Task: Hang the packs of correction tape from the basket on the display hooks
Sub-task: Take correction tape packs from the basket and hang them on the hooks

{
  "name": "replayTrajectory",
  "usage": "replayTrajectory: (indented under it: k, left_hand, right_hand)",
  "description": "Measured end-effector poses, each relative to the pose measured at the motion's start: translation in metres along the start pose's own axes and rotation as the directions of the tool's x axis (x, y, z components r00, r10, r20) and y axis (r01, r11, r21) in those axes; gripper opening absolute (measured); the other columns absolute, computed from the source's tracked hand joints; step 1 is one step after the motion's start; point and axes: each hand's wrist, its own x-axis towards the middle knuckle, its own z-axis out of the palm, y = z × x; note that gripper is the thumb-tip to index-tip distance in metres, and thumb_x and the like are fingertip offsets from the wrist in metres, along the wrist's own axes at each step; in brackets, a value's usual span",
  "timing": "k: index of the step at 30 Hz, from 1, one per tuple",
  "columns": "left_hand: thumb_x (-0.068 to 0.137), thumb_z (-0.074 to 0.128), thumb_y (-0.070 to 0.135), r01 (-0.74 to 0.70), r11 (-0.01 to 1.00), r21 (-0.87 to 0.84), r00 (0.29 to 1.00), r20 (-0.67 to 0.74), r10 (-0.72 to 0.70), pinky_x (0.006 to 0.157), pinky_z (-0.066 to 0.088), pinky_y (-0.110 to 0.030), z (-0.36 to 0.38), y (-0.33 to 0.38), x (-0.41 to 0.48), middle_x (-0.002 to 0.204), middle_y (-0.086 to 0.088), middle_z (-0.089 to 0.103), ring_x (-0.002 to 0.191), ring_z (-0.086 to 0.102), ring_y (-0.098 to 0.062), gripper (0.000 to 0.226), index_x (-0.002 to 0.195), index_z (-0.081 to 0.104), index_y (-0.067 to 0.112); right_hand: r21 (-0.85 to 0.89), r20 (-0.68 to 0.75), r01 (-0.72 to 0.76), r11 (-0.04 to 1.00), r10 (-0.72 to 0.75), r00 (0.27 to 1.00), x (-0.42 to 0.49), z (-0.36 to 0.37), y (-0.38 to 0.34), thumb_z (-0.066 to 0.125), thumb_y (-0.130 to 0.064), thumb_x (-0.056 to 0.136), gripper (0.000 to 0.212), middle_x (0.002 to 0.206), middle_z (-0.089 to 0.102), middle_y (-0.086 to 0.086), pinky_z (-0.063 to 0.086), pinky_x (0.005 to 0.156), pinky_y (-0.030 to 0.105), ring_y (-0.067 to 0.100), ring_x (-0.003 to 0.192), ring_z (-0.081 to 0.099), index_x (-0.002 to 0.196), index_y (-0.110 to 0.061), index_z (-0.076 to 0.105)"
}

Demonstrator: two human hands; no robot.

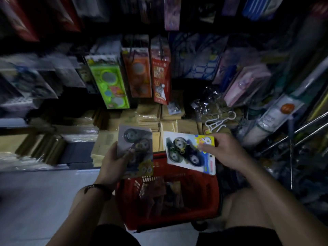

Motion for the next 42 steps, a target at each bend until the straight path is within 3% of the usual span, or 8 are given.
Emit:
replayTrajectory:
  k: [3,9,13,18,22,28,35,42]
  left_hand:
    - [0.098,0.071,0.013,-0.027,0.999,-0.038,1.000,0.008,0.027,0.089,0.064,-0.052,0.004,0.023,-0.004,0.117,0.001,0.080,0.106,0.077,-0.023,0.032,0.129,0.066,0.022]
    - [0.099,0.072,0.015,-0.107,0.987,-0.117,0.992,0.053,0.114,0.091,0.063,-0.052,0.021,0.067,-0.014,0.117,-0.002,0.080,0.106,0.078,-0.026,0.030,0.128,0.069,0.019]
    - [0.086,0.075,-0.009,-0.074,0.973,-0.217,0.966,0.225,0.124,0.070,0.066,-0.041,0.029,0.090,-0.026,0.108,-0.011,0.082,0.093,0.080,-0.032,0.040,0.119,0.067,0.013]
    - [0.073,0.081,-0.020,-0.089,0.960,-0.264,0.910,0.369,0.186,0.093,0.060,-0.059,0.016,0.096,-0.023,0.126,-0.024,0.074,0.112,0.073,-0.045,0.071,0.135,0.063,0.011]
    - [0.080,0.081,-0.010,-0.175,0.969,-0.176,0.936,0.276,0.220,0.092,0.060,-0.057,0.000,0.107,-0.015,0.117,-0.019,0.078,0.110,0.073,-0.046,0.050,0.124,0.072,0.011]
    - [0.087,0.075,0.020,0.001,0.929,-0.369,0.980,0.185,0.073,0.099,0.056,-0.064,-0.019,0.147,-0.008,0.123,-0.026,0.074,0.115,0.070,-0.045,0.034,0.116,0.075,0.003]
    - [0.109,0.049,0.037,-0.108,0.962,-0.251,0.928,0.321,0.188,0.102,0.054,-0.064,-0.005,0.183,-0.012,0.132,-0.011,0.074,0.122,0.071,-0.034,0.032,0.129,0.073,0.028]
    - [0.094,0.067,-0.012,-0.147,0.971,-0.188,0.808,0.543,0.228,0.100,0.057,-0.054,-0.014,0.206,-0.009,0.137,-0.023,0.068,0.125,0.067,-0.043,0.053,0.143,0.057,0.005]
  right_hand:
    - [0.121,-0.083,0.056,0.991,-0.046,0.996,0.009,-0.008,-0.020,0.074,-0.066,0.082,0.052,0.082,0.076,0.017,0.046,0.065,0.036,0.007,0.071,0.058,0.089,-0.015,0.079]
    - [0.033,0.067,0.213,0.976,-0.215,0.974,0.032,-0.022,-0.078,0.070,-0.055,0.093,0.040,0.084,0.075,0.011,0.053,0.071,0.043,0.016,0.072,0.065,0.092,-0.015,0.076]
    - [-0.038,0.202,0.271,0.962,-0.258,0.945,0.043,-0.034,-0.114,0.069,-0.049,0.097,0.032,0.095,0.079,0.005,0.056,0.080,0.049,0.021,0.087,0.074,0.099,-0.018,0.079]
    - [-0.045,0.312,0.239,0.970,-0.214,0.926,0.049,-0.045,-0.130,0.065,-0.042,0.091,0.041,0.080,0.065,0.011,0.041,0.069,0.041,0.024,0.072,0.055,0.089,0.000,0.065]
    - [-0.071,0.384,0.249,0.966,-0.204,0.901,0.050,-0.057,-0.132,0.061,-0.026,0.081,0.021,0.075,0.063,0.008,0.043,0.065,0.047,0.020,0.069,0.053,0.085,-0.005,0.060]
    - [-0.009,0.203,0.325,0.946,-0.317,0.926,0.044,-0.072,-0.144,0.085,-0.019,0.088,0.009,0.091,0.079,-0.004,0.055,0.074,0.020,0.008,0.088,0.075,0.092,-0.021,0.077]
    - [0.113,0.049,0.316,0.942,-0.323,0.945,0.042,-0.071,-0.169,0.089,-0.025,0.083,0.007,0.088,0.081,-0.004,0.060,0.080,0.031,0.014,0.087,0.077,0.085,-0.025,0.082]
    - [0.170,-0.063,0.318,0.933,-0.312,0.948,0.044,-0.071,-0.186,0.095,-0.024,0.074,0.021,0.082,0.080,-0.003,0.058,0.067,0.022,0.009,0.078,0.076,0.083,-0.015,0.079]
